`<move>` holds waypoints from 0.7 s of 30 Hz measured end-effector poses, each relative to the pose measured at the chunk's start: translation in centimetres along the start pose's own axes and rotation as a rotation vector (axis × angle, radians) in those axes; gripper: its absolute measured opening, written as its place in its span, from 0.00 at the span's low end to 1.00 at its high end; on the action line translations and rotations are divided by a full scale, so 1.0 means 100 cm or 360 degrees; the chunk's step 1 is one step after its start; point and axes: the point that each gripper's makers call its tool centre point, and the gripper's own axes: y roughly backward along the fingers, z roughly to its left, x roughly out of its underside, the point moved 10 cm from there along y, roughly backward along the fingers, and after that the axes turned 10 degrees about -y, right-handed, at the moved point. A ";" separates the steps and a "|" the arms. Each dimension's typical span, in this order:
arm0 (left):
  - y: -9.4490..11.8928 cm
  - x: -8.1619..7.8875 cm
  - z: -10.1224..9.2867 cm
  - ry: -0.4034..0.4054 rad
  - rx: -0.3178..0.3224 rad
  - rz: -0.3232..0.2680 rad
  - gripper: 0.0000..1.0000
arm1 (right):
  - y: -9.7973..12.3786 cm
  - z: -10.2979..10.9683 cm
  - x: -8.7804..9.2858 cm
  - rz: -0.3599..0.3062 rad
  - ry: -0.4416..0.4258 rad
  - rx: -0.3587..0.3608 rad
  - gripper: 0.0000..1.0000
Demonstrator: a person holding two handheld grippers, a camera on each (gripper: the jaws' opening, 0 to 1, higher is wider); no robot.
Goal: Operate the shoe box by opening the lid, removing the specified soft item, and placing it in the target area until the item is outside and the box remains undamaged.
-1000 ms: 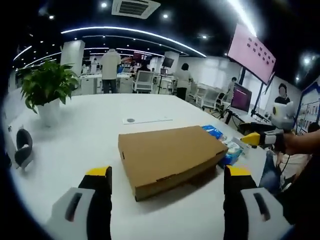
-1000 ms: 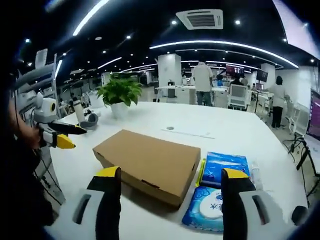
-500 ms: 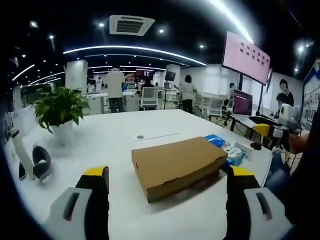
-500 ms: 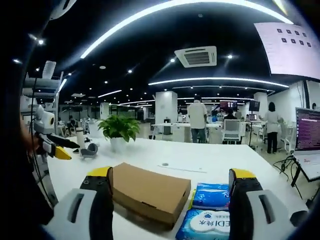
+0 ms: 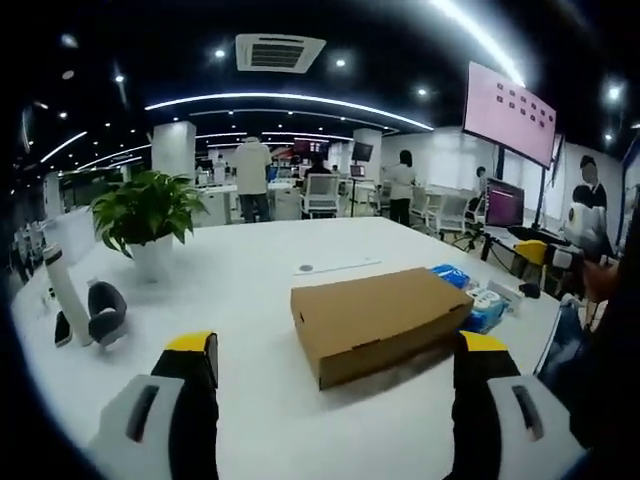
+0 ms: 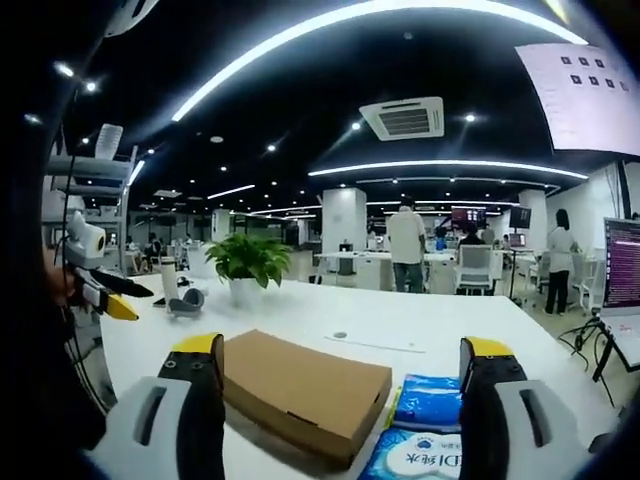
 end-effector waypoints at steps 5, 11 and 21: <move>-0.003 0.007 0.000 0.0036 0.0009 0.0033 0.99 | -0.001 -0.004 0.007 0.0050 0.0050 0.0019 0.98; -0.010 0.007 0.001 0.0032 0.0047 0.0094 0.99 | 0.003 -0.005 0.008 0.0046 0.0007 0.0100 0.98; -0.020 0.004 0.015 0.0049 0.0067 0.0157 0.99 | 0.008 -0.007 0.013 0.0063 -0.0031 0.0182 0.98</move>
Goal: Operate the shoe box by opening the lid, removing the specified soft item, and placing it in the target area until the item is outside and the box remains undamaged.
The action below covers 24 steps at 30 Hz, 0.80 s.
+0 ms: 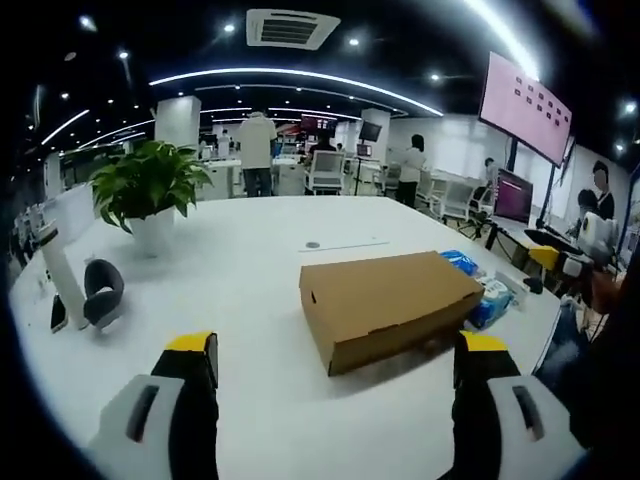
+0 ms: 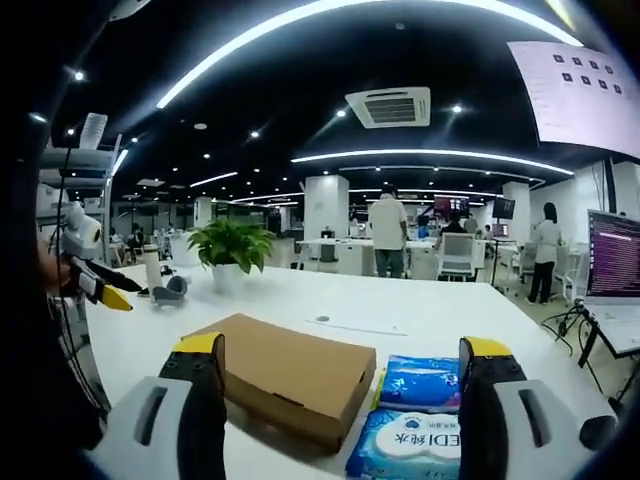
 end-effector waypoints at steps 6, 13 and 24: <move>-0.002 -0.002 -0.003 -0.0005 0.0027 0.0027 0.99 | -0.002 0.001 0.000 0.0006 -0.0004 0.0007 0.97; -0.004 -0.004 0.004 -0.0006 0.0025 0.0026 0.99 | -0.010 0.008 -0.002 0.0008 0.0036 -0.0022 0.97; -0.015 -0.008 0.001 0.0005 0.0033 -0.0088 0.97 | -0.013 0.005 -0.003 0.0000 0.0093 -0.0020 0.98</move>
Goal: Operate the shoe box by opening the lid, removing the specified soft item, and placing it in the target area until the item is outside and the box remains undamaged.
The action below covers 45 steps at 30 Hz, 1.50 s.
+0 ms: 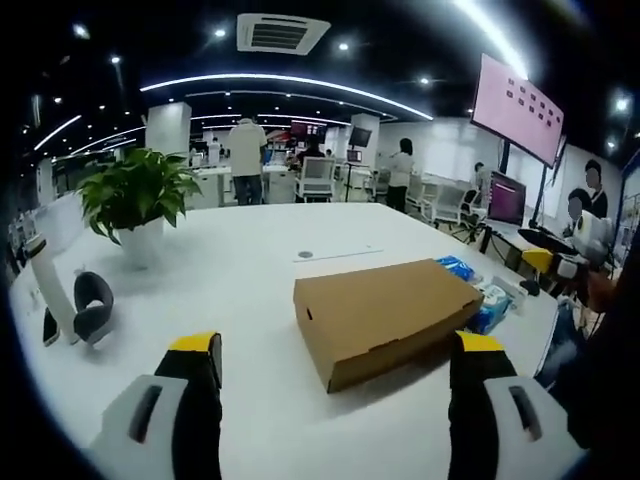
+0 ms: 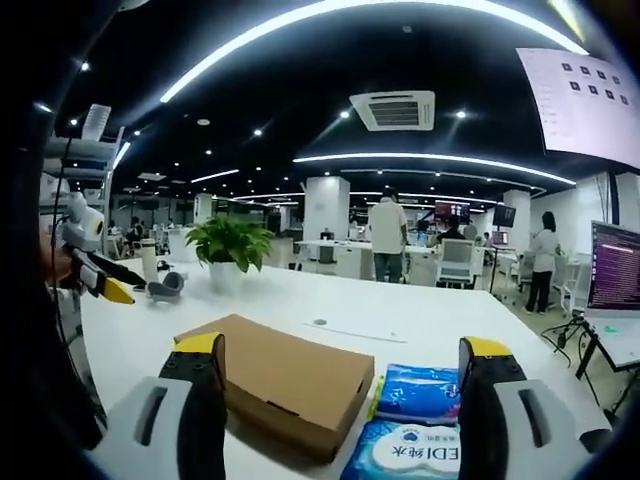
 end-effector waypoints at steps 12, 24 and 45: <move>0.002 0.007 -0.015 0.0026 0.0053 0.0107 0.99 | -0.003 0.005 -0.003 0.0035 -0.0107 -0.0019 0.96; -0.013 -0.001 -0.005 -0.0065 0.0070 0.0130 0.97 | -0.002 0.011 0.001 0.0073 -0.0035 0.0005 0.92; -0.017 -0.001 -0.009 -0.0108 0.0107 0.0145 0.99 | 0.004 0.010 0.006 0.0136 0.0051 0.0039 0.91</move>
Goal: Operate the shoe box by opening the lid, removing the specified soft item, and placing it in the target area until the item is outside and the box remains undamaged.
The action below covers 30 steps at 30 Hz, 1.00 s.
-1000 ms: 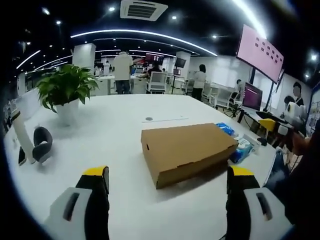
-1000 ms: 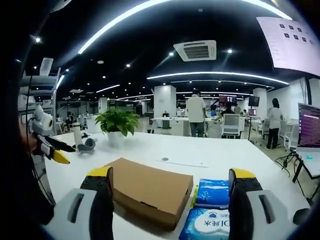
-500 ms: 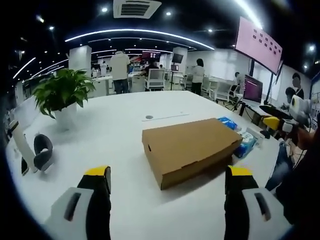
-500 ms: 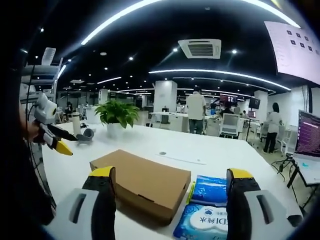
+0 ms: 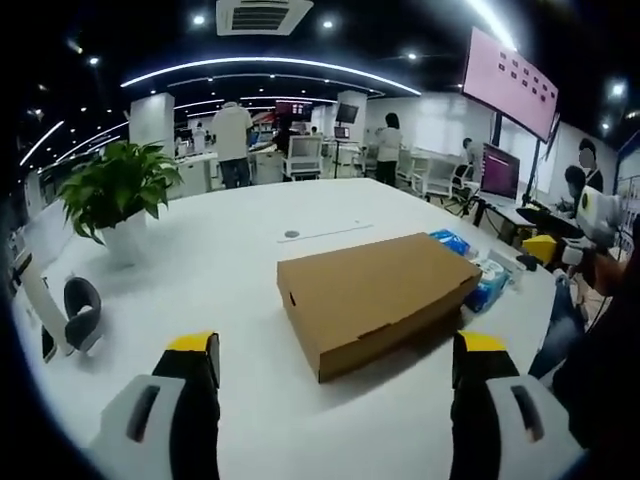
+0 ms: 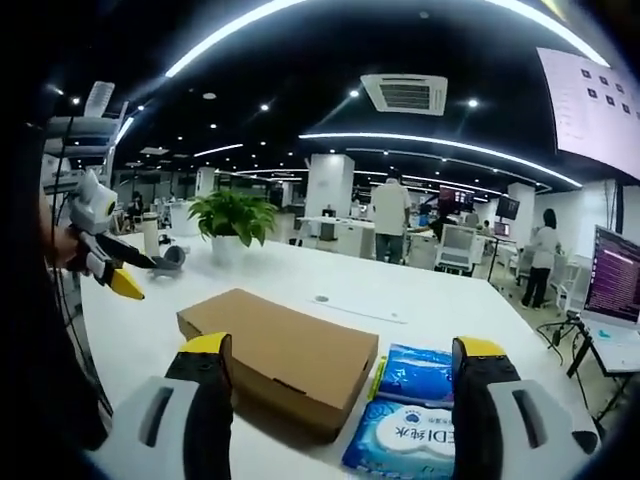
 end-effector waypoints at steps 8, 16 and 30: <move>0.000 -0.001 0.001 0.0062 0.0011 -0.0047 0.99 | 0.001 0.001 0.000 -0.0018 -0.0023 -0.0006 0.91; 0.000 -0.003 -0.002 0.0068 0.0008 -0.0110 0.98 | -0.001 -0.003 0.002 -0.0001 -0.0040 0.0007 0.90; 0.002 -0.004 0.009 0.0101 -0.0026 -0.0109 0.98 | -0.008 0.005 0.001 0.0013 -0.0018 -0.0036 0.89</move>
